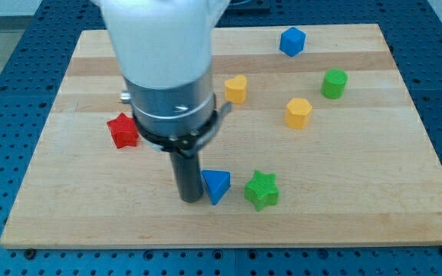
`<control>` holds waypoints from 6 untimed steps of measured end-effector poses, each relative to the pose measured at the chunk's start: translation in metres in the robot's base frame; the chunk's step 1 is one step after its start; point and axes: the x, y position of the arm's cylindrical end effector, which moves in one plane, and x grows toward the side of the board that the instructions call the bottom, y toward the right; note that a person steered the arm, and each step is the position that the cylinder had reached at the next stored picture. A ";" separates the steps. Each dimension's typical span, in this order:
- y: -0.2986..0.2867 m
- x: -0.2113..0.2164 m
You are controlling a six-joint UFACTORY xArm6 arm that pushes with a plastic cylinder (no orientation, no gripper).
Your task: Place your arm left to the red star
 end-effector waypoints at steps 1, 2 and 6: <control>-0.037 -0.035; -0.025 -0.070; -0.134 -0.073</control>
